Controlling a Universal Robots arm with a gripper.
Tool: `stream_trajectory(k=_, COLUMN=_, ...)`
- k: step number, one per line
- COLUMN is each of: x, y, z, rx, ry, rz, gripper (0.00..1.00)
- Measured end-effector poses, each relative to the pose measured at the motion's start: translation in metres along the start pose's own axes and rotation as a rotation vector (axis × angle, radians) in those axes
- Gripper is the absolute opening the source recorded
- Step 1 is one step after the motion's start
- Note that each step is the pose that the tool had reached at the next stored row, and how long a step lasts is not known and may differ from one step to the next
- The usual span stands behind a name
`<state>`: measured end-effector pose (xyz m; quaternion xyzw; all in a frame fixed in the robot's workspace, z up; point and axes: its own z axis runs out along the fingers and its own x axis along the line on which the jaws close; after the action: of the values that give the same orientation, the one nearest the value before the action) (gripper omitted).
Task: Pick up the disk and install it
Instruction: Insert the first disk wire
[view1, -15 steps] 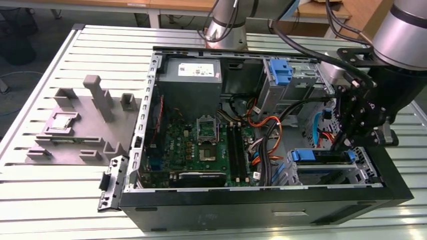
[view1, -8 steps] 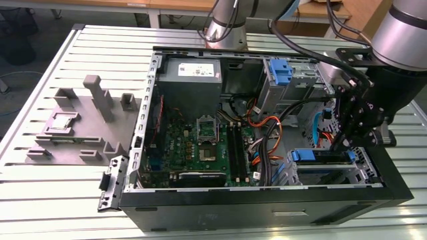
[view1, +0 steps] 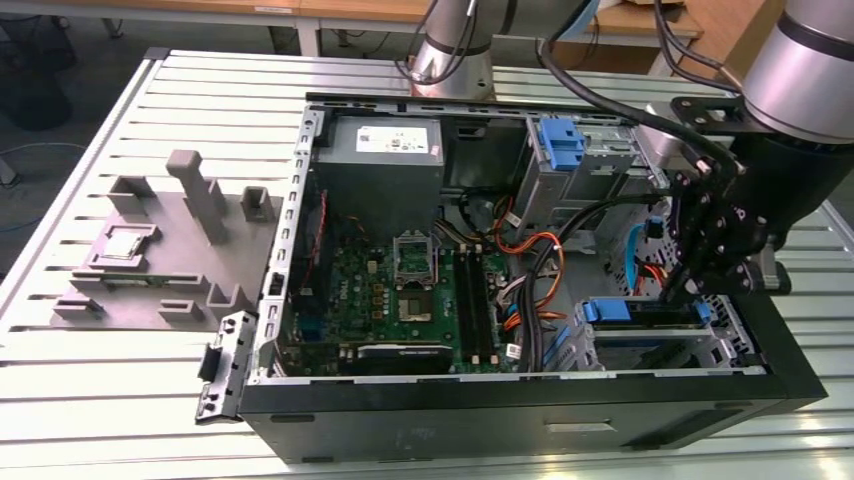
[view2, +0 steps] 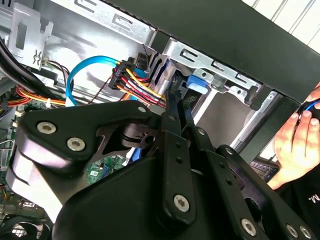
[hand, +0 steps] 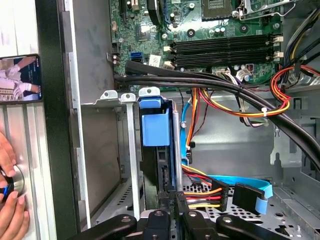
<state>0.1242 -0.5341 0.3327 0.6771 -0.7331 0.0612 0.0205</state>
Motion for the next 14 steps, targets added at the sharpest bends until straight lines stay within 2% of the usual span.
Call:
stream_trajectory(k=10, x=0.0016, y=0.0007, z=0.0002, rx=-0.0001, ry=-0.0007, rz=0.0, gripper=0.16)
stream_trajectory(k=14, x=0.0018, y=0.0007, z=0.0006, rx=-0.0006, ry=-0.0075, rz=0.001, gripper=0.16)
